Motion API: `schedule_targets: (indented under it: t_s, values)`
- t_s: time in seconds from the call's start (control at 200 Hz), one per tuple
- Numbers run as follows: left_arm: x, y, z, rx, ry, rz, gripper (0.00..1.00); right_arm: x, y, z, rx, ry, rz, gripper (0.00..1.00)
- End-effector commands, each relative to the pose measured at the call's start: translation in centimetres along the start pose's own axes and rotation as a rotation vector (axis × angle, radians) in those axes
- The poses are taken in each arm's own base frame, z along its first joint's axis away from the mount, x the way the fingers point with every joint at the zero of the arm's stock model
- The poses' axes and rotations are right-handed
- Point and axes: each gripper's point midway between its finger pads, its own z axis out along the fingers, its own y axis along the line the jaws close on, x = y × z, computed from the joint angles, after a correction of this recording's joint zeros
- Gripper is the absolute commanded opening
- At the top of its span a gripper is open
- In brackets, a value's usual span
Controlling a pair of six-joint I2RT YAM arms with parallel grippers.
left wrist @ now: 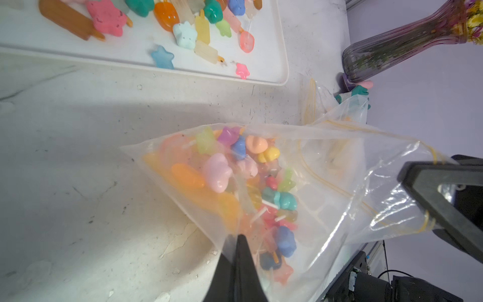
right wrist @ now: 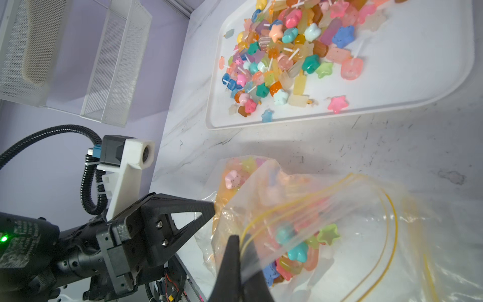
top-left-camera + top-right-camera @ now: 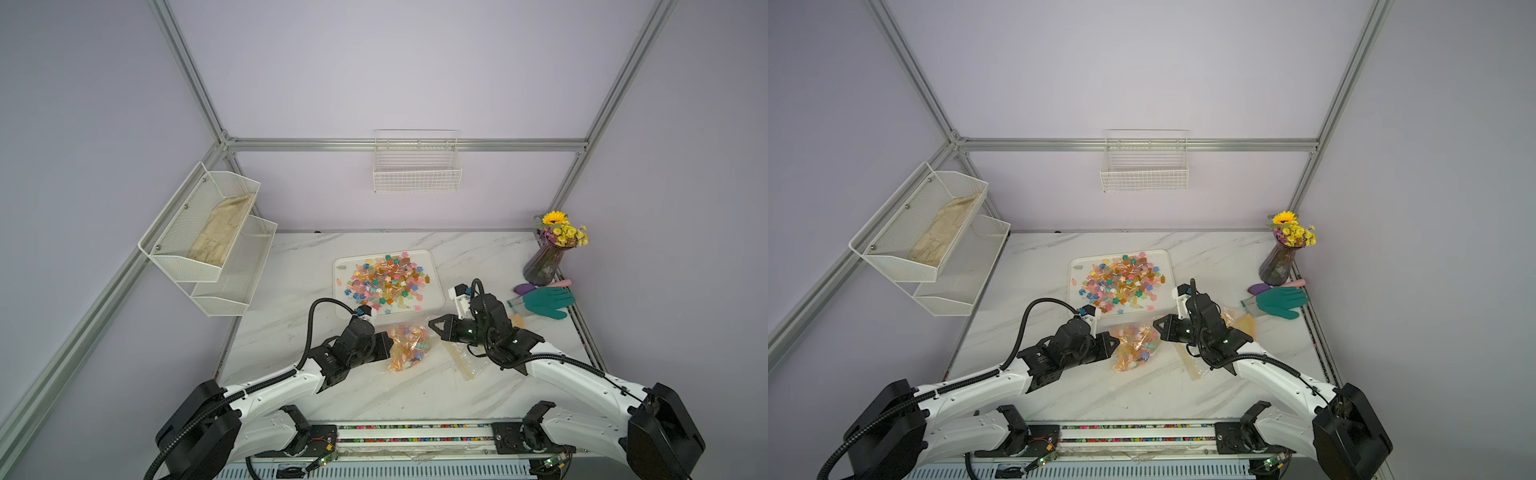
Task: Pour candies out of the ziploc bag
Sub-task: Pick up the ziploc bag from the center of the board.
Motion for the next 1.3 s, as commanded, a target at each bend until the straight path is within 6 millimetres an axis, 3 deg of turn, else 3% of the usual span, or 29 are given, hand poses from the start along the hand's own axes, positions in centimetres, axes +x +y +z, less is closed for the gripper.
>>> schedule_targets:
  t_s: [0.0, 0.235, 0.53, 1.085, 1.295]
  values:
    - [-4.3, -2.6, -1.9, 0.049, -0.144, 0.016, 0.0, -1.3, 1.7, -0.1, -0.033, -0.017, -0.035, 0.0]
    - [-6.7, -2.7, -3.3, 0.028, -0.19, 0.03, 0.0, -3.5, 3.9, 0.7, -0.07, -0.028, -0.068, 0.0]
    - [-10.2, -2.2, -4.2, 0.013, -0.236, 0.036, 0.0, -6.6, 5.3, 2.8, -0.051, -0.041, -0.074, 0.0]
    - [-19.1, -1.1, -5.8, -0.015, -0.328, 0.038, 0.0, -10.5, 5.1, 10.2, -0.01, 0.0, -0.041, 0.0]
    - [-21.6, 0.0, -5.3, -0.031, -0.334, 0.033, 0.0, -12.2, 3.5, 12.2, 0.004, 0.002, -0.009, 0.0]
